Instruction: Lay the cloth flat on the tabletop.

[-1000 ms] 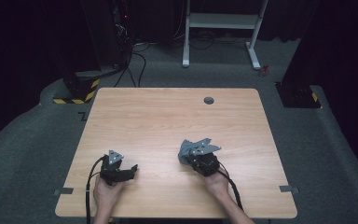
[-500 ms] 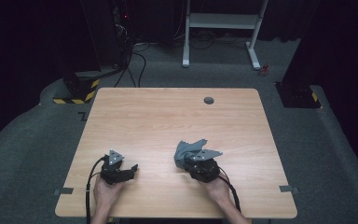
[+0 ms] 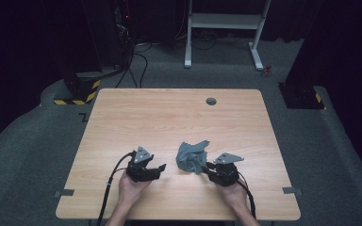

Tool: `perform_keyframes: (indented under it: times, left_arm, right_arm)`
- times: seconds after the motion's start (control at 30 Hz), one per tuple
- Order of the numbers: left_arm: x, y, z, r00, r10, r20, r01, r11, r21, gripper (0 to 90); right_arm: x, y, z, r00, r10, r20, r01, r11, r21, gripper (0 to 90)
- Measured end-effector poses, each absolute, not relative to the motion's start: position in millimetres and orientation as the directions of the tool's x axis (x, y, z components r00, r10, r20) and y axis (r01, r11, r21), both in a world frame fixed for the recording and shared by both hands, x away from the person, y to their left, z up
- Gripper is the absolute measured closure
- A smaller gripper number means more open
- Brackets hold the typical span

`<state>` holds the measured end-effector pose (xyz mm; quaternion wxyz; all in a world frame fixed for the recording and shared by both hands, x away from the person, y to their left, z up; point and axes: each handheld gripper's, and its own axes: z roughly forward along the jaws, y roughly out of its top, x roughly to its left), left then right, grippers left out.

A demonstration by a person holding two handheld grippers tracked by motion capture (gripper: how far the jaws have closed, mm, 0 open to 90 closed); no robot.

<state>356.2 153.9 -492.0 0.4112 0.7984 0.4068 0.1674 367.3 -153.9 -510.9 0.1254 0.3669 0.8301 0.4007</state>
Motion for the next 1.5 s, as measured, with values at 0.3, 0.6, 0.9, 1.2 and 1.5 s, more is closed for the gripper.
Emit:
perform_keyframes:
  times: [0.3, 0.6, 0.9, 1.2, 1.5]
  left_arm:
    - [373, 87, -476, 0.713, 0.701, 0.007, 0.436, -0.451, 0.779, 41.8]
    - [386, 73, -481, 0.695, 0.718, 0.047, 0.458, -0.491, 0.741, 87.3]
    - [375, 86, -479, 0.698, 0.714, 0.049, 0.447, -0.488, 0.749, 64.2]
    - [359, 34, -489, 0.793, 0.595, 0.126, 0.355, -0.620, 0.700, 41.7]
    - [367, 26, -500, 0.762, 0.613, 0.209, 0.370, -0.677, 0.637, 77.8]
  right_arm:
    - [369, -146, -516, -0.727, 0.682, 0.081, 0.498, 0.444, 0.745, 84.1]
    - [367, -150, -509, -0.728, 0.681, 0.077, 0.473, 0.417, 0.776, 85.0]
    - [374, -148, -516, -0.704, 0.708, 0.055, 0.501, 0.440, 0.746, 76.3]
    - [381, -138, -513, -0.689, 0.722, 0.057, 0.516, 0.435, 0.738, 67.3]
    - [386, -136, -515, -0.682, 0.728, 0.066, 0.529, 0.429, 0.732, 66.3]
